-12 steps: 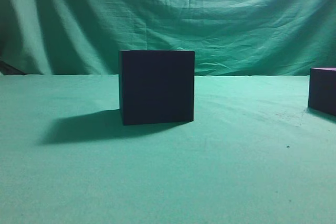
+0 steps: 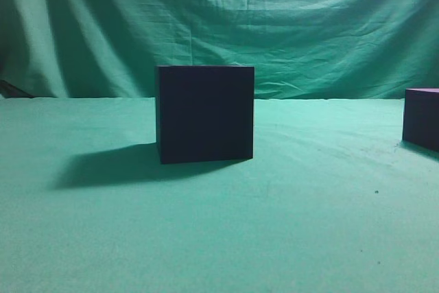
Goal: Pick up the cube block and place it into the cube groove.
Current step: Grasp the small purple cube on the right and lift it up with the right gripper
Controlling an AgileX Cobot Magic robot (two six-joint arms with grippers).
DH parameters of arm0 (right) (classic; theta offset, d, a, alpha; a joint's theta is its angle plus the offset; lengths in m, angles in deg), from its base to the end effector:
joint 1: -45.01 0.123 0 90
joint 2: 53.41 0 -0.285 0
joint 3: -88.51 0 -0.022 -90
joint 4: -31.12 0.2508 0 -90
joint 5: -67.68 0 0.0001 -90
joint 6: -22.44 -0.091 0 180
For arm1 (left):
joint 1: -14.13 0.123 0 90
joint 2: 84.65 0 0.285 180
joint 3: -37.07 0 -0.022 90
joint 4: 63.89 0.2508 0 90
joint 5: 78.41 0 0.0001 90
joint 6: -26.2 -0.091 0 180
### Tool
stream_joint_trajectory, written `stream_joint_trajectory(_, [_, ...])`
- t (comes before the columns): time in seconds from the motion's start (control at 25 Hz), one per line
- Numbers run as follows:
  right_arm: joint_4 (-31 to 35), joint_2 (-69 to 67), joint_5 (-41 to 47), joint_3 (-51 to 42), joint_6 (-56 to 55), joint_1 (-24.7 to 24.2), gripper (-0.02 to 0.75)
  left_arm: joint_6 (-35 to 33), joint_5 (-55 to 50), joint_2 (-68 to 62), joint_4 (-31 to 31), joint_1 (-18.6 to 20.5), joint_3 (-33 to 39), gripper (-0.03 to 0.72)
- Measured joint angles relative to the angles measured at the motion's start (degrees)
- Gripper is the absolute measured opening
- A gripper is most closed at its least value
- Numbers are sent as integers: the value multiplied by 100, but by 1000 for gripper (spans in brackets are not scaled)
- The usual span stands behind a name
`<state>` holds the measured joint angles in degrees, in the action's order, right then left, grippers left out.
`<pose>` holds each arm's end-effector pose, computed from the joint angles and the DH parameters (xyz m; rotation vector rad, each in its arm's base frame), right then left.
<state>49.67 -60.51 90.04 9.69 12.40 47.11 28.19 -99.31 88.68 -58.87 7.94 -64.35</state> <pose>0.0516 0.0129 0.1712 0.3301 1.8666 0.4652 0.0524 -0.0028 0.1735 0.1218 1.8473 -0.0135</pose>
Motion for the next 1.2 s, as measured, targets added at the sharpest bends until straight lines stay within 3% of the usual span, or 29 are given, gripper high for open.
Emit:
stream_joint_trajectory(0.88, [-12, 0, -63, 0, 422, 0, 48, 0, 0, 0, 0, 0, 0, 0])
stream_joint_trajectory(1.0, [-79, 0, -531, 0, 605, 0, 48, 0, 0, 0, 0, 0, 0, 0])
stream_joint_trajectory(1.2, [-212, 0, -2065, 0, 1570, 0, 48, 0, 0, 0, 0, 0, 0, 0])
